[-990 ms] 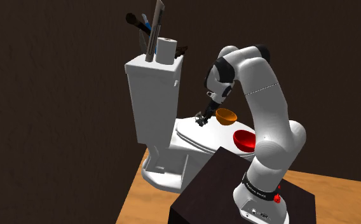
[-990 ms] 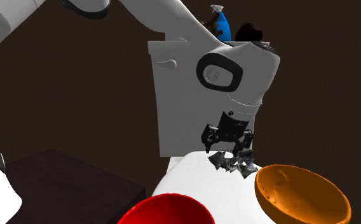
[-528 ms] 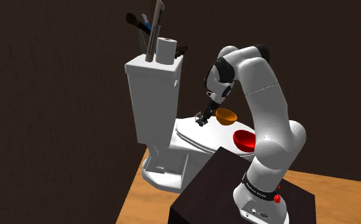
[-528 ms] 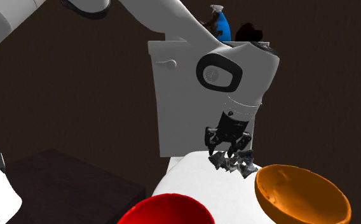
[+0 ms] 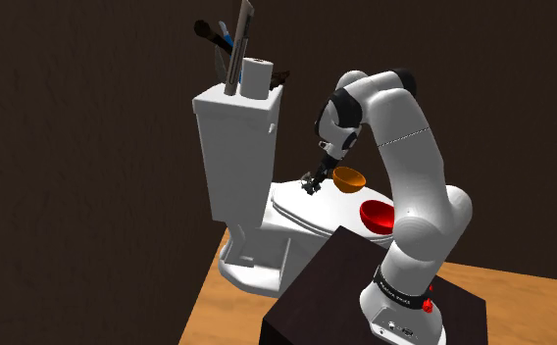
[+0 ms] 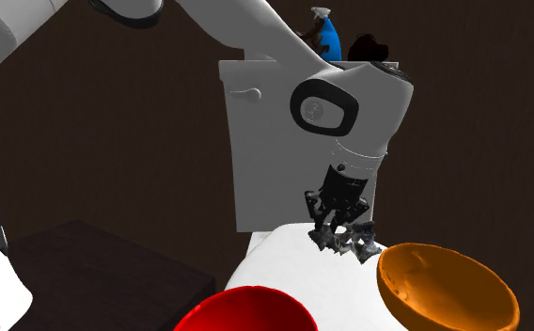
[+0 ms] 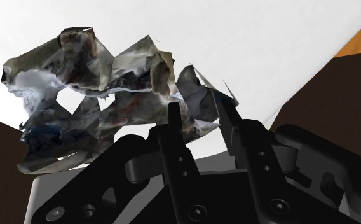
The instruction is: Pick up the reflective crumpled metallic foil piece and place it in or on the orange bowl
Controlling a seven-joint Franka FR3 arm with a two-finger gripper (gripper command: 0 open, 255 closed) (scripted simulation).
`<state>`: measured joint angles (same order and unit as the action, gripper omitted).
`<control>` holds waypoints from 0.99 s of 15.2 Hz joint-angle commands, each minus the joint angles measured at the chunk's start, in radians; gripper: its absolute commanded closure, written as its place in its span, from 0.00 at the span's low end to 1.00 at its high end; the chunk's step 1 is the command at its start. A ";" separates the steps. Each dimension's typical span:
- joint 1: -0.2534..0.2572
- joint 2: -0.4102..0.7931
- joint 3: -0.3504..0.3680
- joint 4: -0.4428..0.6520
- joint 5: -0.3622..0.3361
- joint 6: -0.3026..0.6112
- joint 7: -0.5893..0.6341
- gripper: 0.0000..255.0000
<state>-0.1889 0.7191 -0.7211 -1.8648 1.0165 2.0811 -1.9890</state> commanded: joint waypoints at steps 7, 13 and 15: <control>0.027 -0.058 -0.037 -0.010 -0.048 -0.030 0.037 1.00; 0.052 -0.114 -0.073 -0.013 -0.097 -0.063 0.077 1.00; 0.061 -0.132 -0.085 -0.012 -0.114 -0.075 0.090 1.00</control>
<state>-0.1332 0.5963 -0.8000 -1.8764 0.9107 2.0110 -1.9056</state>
